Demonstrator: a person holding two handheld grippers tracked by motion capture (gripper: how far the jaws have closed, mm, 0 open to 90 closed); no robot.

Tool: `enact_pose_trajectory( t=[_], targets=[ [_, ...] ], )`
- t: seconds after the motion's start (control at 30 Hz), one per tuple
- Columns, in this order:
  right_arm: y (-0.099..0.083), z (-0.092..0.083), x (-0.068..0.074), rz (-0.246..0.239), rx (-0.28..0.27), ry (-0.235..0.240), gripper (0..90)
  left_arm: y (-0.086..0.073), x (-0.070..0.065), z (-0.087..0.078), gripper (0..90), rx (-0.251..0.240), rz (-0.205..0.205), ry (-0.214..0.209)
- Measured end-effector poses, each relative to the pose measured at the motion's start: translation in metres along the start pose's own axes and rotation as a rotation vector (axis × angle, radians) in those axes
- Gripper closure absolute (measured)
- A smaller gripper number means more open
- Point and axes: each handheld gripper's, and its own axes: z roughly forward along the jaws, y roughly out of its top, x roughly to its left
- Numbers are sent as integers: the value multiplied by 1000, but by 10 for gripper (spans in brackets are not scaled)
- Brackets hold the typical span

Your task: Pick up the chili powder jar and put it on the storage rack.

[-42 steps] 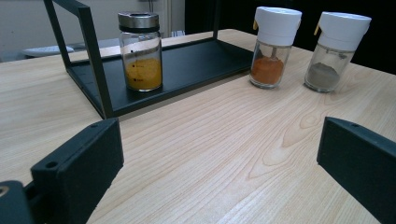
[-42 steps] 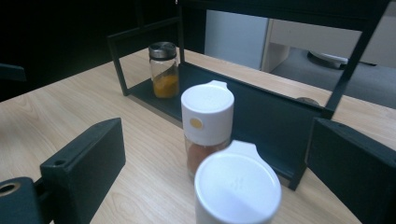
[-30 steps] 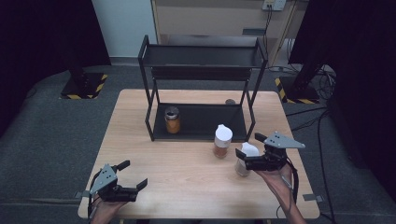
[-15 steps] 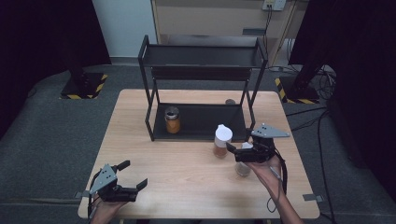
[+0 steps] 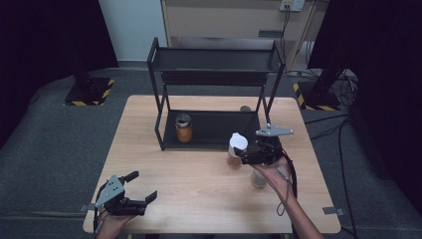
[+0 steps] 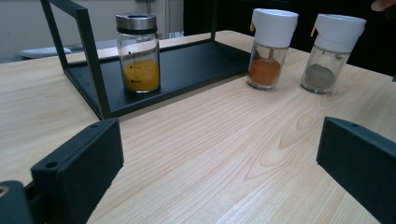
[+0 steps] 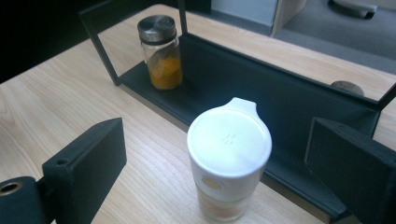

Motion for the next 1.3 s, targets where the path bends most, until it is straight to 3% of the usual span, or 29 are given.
enact_pose_trajectory(
  t=[0.5, 0.83, 1.3],
  targets=[
    [44, 34, 5, 6, 186, -28, 80, -1, 0, -1, 0, -5, 2, -1],
    [77, 59, 10, -4, 344, -56, 116, -1, 0, -1, 0, -6, 3, -2],
    [107, 92, 11, -6, 514, -70, 177, -1, 1, -2, 0, -8, 3, -2]
  ],
)
